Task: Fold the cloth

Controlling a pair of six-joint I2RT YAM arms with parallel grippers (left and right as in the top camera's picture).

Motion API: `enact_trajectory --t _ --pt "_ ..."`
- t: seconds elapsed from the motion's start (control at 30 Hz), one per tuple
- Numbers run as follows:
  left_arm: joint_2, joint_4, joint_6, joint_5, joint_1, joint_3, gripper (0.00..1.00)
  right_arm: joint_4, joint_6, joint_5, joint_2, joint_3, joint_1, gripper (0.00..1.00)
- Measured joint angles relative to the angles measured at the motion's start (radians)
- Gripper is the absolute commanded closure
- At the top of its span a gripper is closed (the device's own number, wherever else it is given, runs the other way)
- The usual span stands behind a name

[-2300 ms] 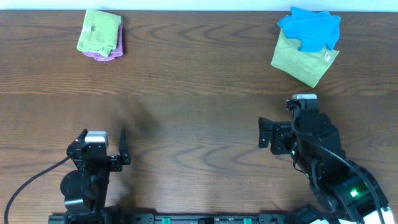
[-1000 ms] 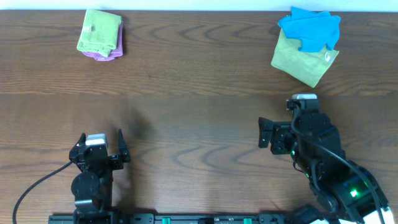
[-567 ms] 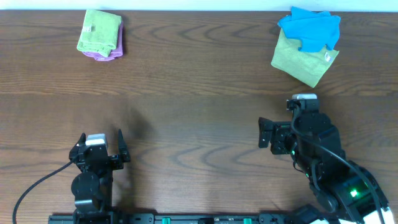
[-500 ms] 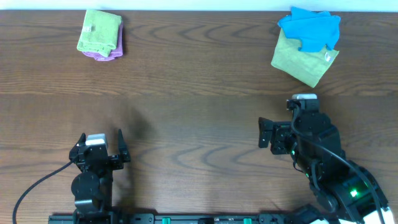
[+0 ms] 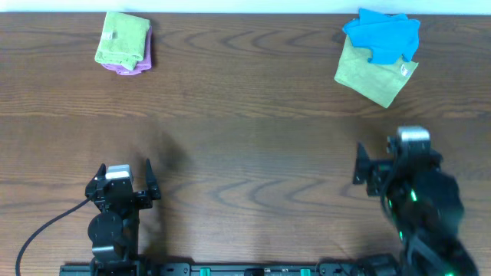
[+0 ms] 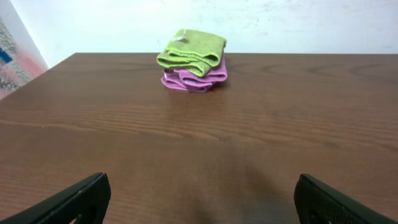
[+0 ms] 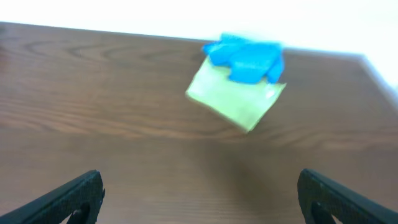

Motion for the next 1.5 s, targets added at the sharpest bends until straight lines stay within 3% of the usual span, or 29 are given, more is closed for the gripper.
enact_trajectory --t 0.23,0.4,0.87,1.5 --pt "0.000 0.000 0.000 0.000 0.000 0.000 0.05 0.059 -0.359 -0.101 -0.302 -0.235 0.035 0.01" --pt "0.000 0.000 -0.001 0.000 0.000 0.000 0.05 0.061 -0.455 -0.121 -0.460 -0.348 0.083 0.01" --pt "0.000 0.000 -0.007 0.000 0.000 0.000 0.05 0.092 -0.421 -0.140 -0.481 -0.564 0.127 0.01" --pt "0.000 0.000 -0.007 0.000 0.000 0.000 0.05 0.096 -0.380 -0.140 -0.481 -0.564 0.127 0.01"
